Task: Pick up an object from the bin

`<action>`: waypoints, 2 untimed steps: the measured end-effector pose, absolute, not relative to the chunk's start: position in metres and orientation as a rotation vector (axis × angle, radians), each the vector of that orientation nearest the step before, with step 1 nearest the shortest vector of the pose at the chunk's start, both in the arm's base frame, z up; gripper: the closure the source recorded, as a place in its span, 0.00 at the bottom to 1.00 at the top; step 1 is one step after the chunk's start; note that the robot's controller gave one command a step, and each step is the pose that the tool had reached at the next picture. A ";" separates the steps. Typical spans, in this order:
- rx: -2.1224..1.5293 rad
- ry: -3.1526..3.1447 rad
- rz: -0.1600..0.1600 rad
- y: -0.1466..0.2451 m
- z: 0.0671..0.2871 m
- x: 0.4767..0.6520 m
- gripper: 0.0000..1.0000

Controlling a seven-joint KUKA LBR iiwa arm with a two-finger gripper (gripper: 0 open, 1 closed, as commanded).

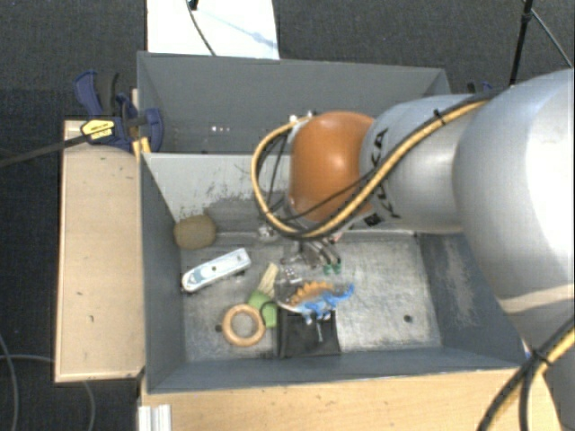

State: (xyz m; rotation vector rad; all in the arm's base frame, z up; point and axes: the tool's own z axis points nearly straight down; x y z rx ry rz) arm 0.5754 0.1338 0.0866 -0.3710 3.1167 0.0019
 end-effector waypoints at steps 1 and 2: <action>-0.602 3.090 0.001 0.132 0.117 0.570 0.00; -0.573 3.084 0.004 0.116 0.074 0.588 1.00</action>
Offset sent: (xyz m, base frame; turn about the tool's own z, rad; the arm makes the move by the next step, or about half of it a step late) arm 0.0109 -0.0192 -0.0165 -0.1314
